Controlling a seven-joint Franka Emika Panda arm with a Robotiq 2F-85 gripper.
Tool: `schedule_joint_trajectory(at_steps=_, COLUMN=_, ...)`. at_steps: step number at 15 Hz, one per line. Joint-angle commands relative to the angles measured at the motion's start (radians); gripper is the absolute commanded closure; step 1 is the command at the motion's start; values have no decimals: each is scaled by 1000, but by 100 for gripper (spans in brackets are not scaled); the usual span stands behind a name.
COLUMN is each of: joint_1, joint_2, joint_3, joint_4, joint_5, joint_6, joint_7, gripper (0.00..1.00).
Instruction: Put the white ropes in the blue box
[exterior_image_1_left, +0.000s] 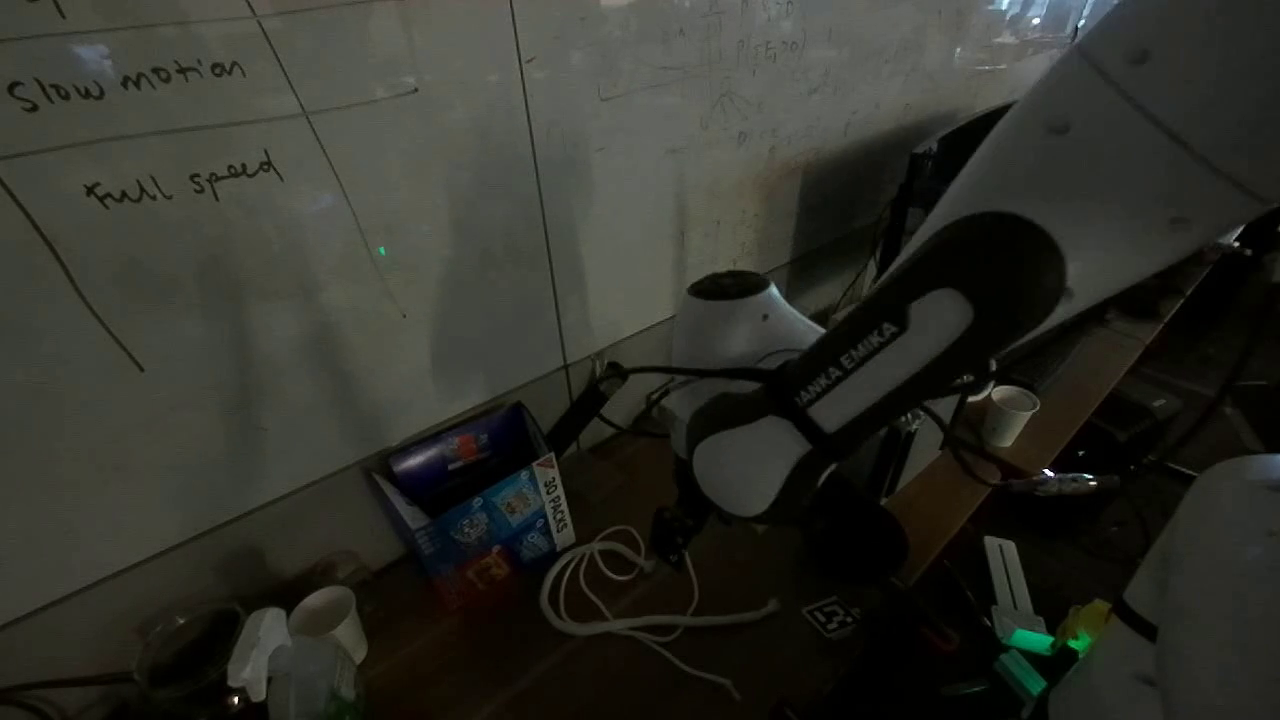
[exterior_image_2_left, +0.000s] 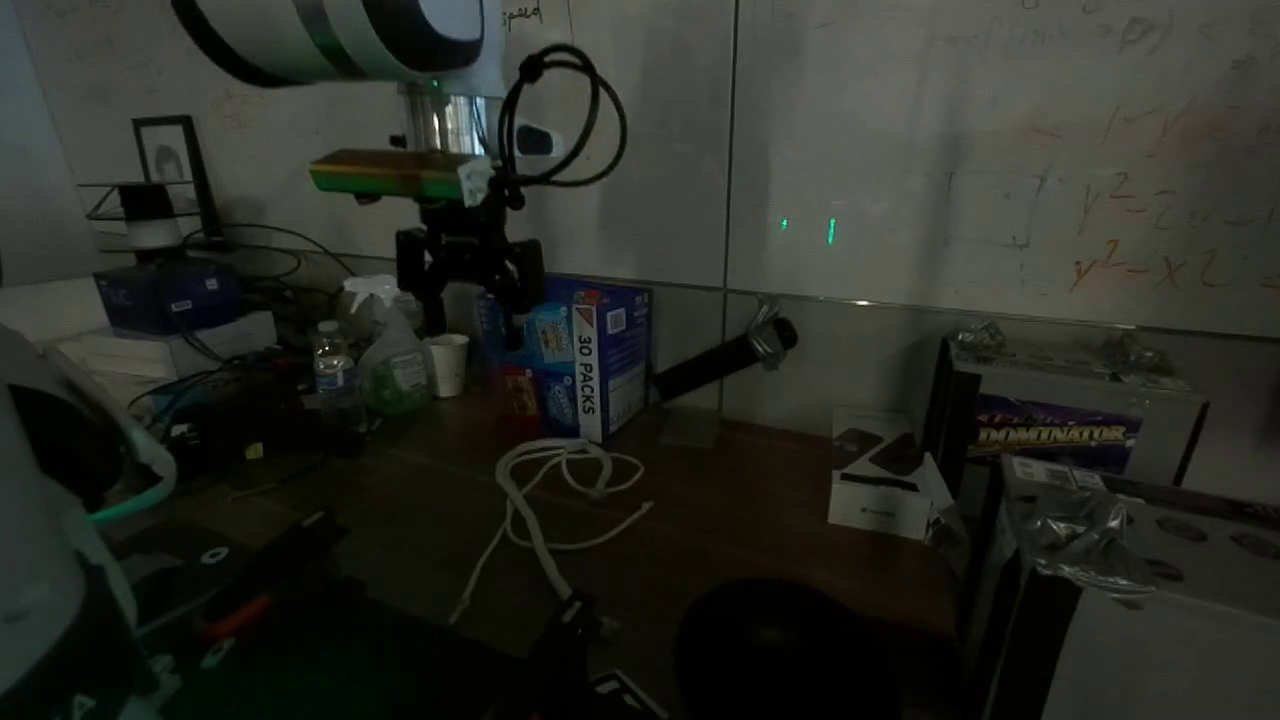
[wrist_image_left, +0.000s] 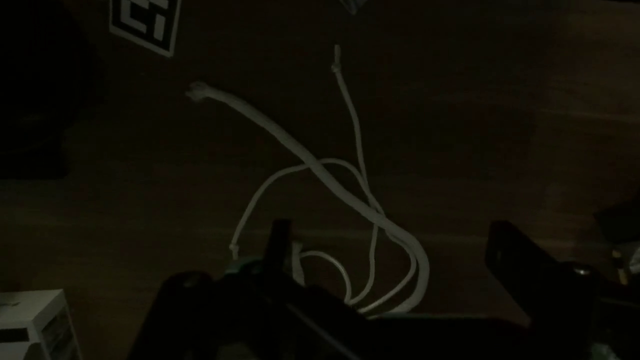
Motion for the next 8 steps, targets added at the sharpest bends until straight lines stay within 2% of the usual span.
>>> schedule_joint_trajectory(at_steps=1, joint_1=-20, joint_2=194, joint_3=13, joint_4=69, joint_5=-92, joint_6=96, joint_7=-25, gripper=0)
schedule_joint_trajectory(at_steps=8, joint_1=-13, joint_2=497, joint_3=13, joint_4=210, joint_5=-160, joint_6=137, joint_7=-175, gripper=0)
